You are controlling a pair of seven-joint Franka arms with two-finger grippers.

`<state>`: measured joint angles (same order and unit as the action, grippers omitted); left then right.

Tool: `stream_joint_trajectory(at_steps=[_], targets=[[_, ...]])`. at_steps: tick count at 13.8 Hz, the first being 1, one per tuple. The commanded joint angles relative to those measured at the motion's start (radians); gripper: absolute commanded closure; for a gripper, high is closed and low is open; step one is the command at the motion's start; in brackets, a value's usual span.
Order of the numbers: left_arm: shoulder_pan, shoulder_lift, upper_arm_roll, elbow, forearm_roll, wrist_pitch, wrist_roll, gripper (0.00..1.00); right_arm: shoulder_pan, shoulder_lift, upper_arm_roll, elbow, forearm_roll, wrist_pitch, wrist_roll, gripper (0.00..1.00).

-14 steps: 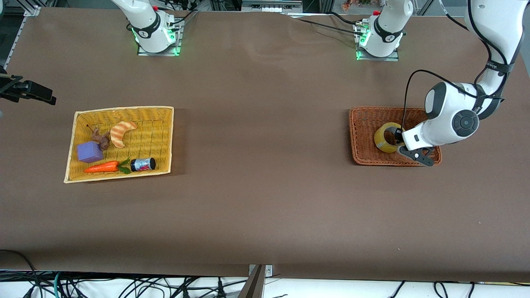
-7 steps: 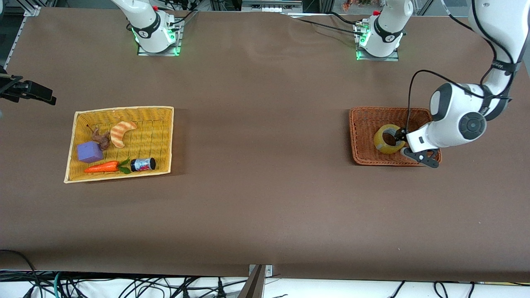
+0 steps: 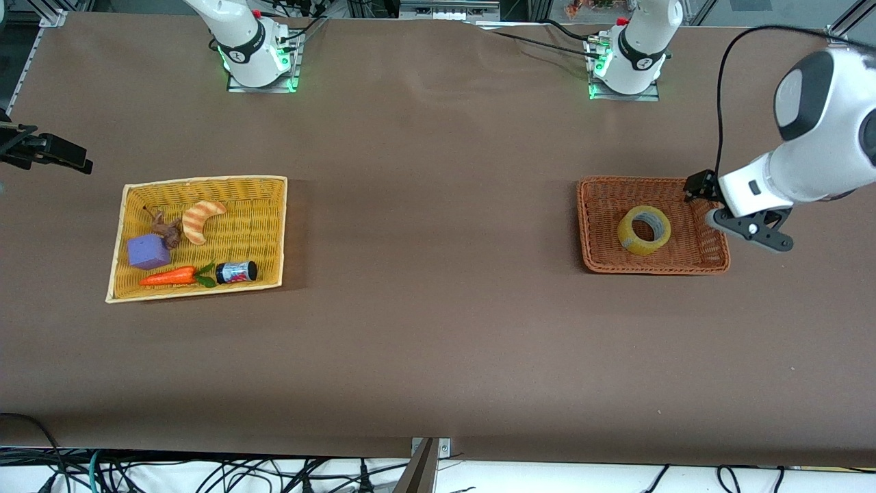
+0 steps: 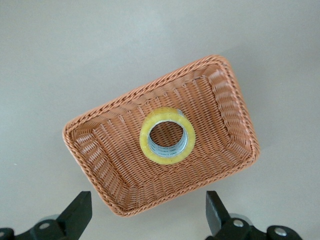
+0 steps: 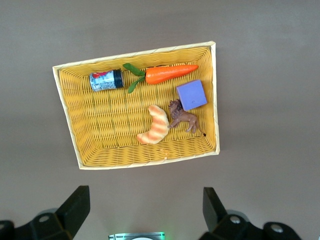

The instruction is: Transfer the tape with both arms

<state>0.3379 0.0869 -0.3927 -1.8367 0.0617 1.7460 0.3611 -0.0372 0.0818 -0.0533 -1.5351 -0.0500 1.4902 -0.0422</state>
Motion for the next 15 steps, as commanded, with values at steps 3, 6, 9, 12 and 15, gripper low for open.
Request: stream_joint_trajectory(at_steps=[3,6,9,12,15], targets=[[-0.115,-0.042,0.062,0.043,-0.020,-0.057,-0.078,0.00,0.005,0.004,-0.008,0.018,0.018,-0.004,-0.007,0.00],[-0.432,-0.079,0.377,0.042,-0.026,-0.062,-0.152,0.00,0.003,0.004,-0.008,0.018,0.018,-0.004,-0.007,0.00],[-0.552,-0.111,0.460,0.047,-0.023,-0.062,-0.223,0.00,0.003,0.004,-0.008,0.018,0.018,-0.004,-0.007,0.00],[-0.603,-0.116,0.512,0.047,-0.026,-0.060,-0.229,0.00,0.003,0.004,-0.010,0.018,0.018,-0.004,-0.007,0.00],[-0.605,-0.115,0.506,0.080,-0.034,-0.060,-0.234,0.00,0.003,0.004,-0.010,0.018,0.018,-0.002,-0.007,0.00]])
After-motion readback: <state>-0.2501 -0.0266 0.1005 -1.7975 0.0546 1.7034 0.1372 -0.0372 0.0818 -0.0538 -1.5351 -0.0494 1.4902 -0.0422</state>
